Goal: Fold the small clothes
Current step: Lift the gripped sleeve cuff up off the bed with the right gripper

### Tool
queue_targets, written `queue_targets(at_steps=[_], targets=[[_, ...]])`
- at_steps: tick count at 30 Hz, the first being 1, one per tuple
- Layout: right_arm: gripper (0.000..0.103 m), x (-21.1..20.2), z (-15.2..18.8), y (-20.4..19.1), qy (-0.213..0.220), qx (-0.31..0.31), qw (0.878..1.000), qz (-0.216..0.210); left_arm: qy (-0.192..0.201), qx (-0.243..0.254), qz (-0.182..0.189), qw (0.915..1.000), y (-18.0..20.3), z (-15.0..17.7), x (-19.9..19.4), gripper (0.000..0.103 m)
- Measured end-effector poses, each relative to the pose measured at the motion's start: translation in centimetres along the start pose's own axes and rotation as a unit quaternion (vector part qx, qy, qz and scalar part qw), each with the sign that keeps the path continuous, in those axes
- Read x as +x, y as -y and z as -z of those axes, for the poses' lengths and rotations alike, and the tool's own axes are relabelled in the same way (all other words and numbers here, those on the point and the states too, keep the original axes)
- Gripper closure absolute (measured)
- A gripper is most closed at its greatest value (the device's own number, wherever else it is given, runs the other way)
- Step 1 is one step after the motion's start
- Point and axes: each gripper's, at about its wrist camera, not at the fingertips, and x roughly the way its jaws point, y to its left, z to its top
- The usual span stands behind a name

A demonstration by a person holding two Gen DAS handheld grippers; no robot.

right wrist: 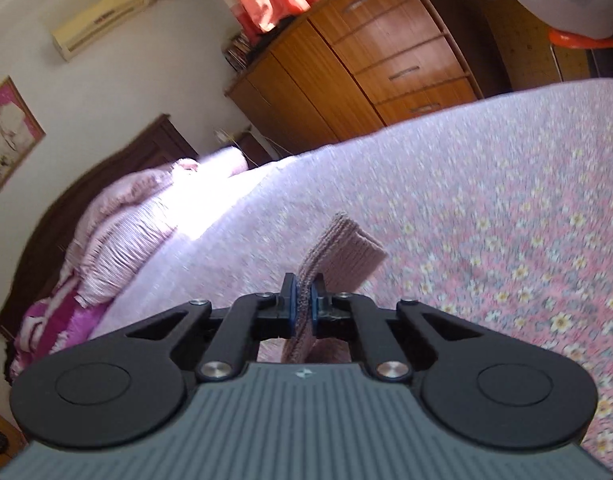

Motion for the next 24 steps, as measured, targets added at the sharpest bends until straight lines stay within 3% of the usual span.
queue_targets(at_steps=[6, 11, 20, 24], targets=[[0.097, -4.2, -1.7, -2.6, 0.003, -0.027, 0.998, -0.05, 0.005, 0.013, 0.005, 0.9999, 0.0, -0.1, 0.0, 0.0], [0.097, -6.1, -0.7, -6.4, -0.017, -0.05, 0.995, -0.084, -0.005, 0.008, 0.025, 0.9996, -0.8, -0.8, -0.1, 0.0], [0.097, -11.3, 2.2, -18.7, -0.034, -0.091, 0.976, -0.195, 0.026, -0.004, 0.018, 0.9995, -3.2, -1.8, -2.1, 0.0], [0.097, -13.3, 5.2, -24.6, -0.054, -0.104, 0.964, -0.237, 0.035, -0.016, 0.009, 0.9992, -4.9, -2.2, -2.6, 0.0]])
